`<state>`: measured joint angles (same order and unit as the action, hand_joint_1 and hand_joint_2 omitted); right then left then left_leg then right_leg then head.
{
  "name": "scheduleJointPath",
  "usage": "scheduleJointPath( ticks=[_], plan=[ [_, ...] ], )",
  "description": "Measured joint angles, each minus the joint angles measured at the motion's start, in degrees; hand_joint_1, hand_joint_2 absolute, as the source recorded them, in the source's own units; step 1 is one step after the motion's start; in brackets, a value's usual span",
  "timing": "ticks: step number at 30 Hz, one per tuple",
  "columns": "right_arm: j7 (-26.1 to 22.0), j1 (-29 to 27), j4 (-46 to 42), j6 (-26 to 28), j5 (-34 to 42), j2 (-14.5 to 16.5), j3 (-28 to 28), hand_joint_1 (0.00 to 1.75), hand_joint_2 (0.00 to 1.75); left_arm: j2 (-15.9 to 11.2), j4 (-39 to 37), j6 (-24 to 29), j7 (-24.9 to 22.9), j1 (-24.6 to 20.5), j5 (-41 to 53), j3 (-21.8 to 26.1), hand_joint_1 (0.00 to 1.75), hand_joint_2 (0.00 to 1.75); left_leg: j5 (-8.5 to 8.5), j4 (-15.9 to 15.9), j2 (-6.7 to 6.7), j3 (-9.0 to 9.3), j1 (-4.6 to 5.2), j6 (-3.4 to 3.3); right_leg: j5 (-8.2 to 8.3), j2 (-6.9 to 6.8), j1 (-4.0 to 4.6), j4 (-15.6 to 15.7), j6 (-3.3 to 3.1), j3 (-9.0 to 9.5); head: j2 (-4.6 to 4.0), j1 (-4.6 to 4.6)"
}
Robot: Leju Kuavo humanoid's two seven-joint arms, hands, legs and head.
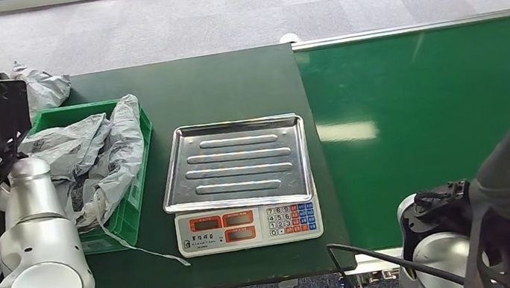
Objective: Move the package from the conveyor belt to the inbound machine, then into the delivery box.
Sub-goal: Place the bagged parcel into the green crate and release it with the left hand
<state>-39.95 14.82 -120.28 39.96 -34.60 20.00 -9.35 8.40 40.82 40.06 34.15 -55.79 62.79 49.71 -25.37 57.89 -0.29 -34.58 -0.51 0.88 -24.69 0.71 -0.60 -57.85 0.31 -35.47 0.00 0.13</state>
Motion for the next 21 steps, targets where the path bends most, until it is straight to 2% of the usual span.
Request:
scheduleJointPath(
  ticks=[2,5,7,9,12,17,19,21],
  plan=[
    [0.0,0.0,0.01,-0.01,0.33,0.0,0.07,0.0,1.75,0.73,4.51,0.0,4.24,1.8,-14.64,-3.41,0.0,0.0,-0.01,0.0,0.02,0.0,0.0,0.01,0.0,0.03,-0.01,0.0,0.0,0.0,0.0,-0.01],
    [0.28,-0.03,0.19,-0.01,0.86,0.0,0.27,0.0,1.75,1.71,16.1,-0.1,5.95,7.12,-38.21,-14.59,0.0,0.0,-0.03,0.0,-0.06,-0.04,0.0,0.01,-0.04,-0.01,-0.01,0.0,0.01,0.0,0.0,-0.01],
    [0.75,-0.02,0.48,-0.01,1.2,0.0,0.32,0.0,1.75,1.96,22.85,-0.25,6.17,10.06,-46.31,-22.54,0.0,0.87,-0.02,0.0,-0.32,-0.11,0.0,-0.01,-0.12,-0.27,-0.01,0.01,0.07,0.03,0.0,0.0],
    [1.2,-0.06,0.7,-0.01,1.4,0.0,0.3,0.0,1.75,2.16,27.85,-1.13,6.18,12.07,-48.86,-28.47,0.0,1.75,-0.02,0.0,-0.54,-0.15,0.01,-0.02,-0.18,-0.48,-0.03,0.01,0.14,0.09,0.0,0.01],
    [0.99,-0.45,1.65,-0.01,4.3,-0.02,-0.1,0.0,1.75,2.83,34.96,-7.96,5.11,16.05,-51.9,-35.03,0.0,1.75,-0.06,0.0,-0.45,-0.09,0.04,-0.03,-0.19,-0.39,-0.06,0.01,0.15,0.12,0.0,-0.01],
    [0.31,-2.69,7.31,-1.07,16.91,-1.54,-4.2,0.0,1.75,3.87,46.75,-30.37,2.27,26.56,-55.91,-47.31,0.0,1.75,-0.12,0.0,-0.36,-0.08,0.06,-0.03,-0.21,-0.33,-0.06,0.02,0.13,0.1,0.0,0.0],
    [0.12,-3.85,9.67,-4.58,21.55,-2.62,-6.68,0.0,1.75,4.02,50.08,-38.53,2.99,30.83,-57.56,-52.23,0.0,1.75,-0.16,0.0,-0.36,-0.09,0.06,0.0,-0.23,-0.33,-0.06,0.02,0.12,0.08,0.0,0.0],
    [0.03,-4.65,11.48,-10.36,24.14,-3.39,-8.4,0.0,1.75,4.07,52.24,-45.04,3.99,34.41,-59.55,-56.35,0.0,1.75,-0.2,0.0,-0.36,-0.09,0.05,0.01,-0.26,-0.33,-0.05,0.02,0.11,0.06,0.0,0.0]
  ],
)
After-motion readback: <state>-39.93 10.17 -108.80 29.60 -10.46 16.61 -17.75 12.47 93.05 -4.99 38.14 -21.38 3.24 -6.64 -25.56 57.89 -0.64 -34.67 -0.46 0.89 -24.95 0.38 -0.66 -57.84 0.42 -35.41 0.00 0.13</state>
